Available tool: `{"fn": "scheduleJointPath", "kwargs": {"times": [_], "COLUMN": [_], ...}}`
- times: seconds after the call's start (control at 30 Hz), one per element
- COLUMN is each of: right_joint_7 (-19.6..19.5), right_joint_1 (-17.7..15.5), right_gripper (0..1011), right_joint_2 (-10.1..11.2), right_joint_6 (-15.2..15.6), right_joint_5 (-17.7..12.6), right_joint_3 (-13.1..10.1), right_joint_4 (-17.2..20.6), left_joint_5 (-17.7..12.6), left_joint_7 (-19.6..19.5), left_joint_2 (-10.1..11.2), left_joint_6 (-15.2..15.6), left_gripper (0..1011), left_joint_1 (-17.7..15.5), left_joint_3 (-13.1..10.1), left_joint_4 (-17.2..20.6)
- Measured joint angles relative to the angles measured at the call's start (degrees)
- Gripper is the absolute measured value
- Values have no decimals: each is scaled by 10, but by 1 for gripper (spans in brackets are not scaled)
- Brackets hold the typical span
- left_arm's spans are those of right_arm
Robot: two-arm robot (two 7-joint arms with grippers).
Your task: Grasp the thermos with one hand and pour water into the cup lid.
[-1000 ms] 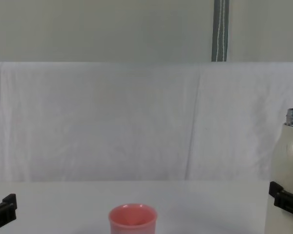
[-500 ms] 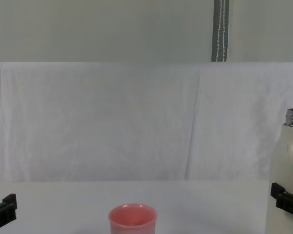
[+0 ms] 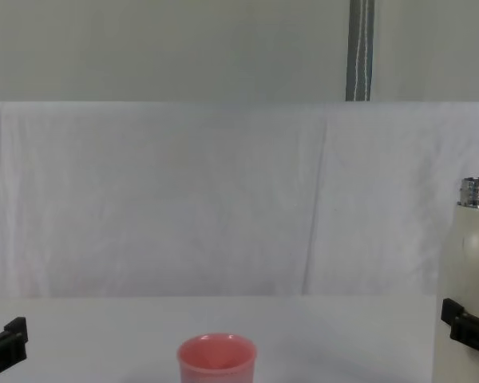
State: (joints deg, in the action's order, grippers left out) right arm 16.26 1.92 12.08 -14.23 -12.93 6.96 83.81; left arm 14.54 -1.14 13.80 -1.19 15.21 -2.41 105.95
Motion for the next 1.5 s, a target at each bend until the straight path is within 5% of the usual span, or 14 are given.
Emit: {"fn": "scheduleJointPath", "kwargs": {"times": [1.5], "right_joint_7": [-26], "right_joint_1": [-73], "right_gripper": [1001], "right_joint_2": [-6], "right_joint_6": [1], "right_joint_5": [12], "right_joint_3": [-15], "right_joint_4": [76], "left_joint_5": [0], "left_joint_7": [0], "left_joint_2": [0], "left_joint_6": [0], "left_gripper": [1001], "left_joint_1": [0], "left_joint_3": [0], "left_joint_4": [0]}}
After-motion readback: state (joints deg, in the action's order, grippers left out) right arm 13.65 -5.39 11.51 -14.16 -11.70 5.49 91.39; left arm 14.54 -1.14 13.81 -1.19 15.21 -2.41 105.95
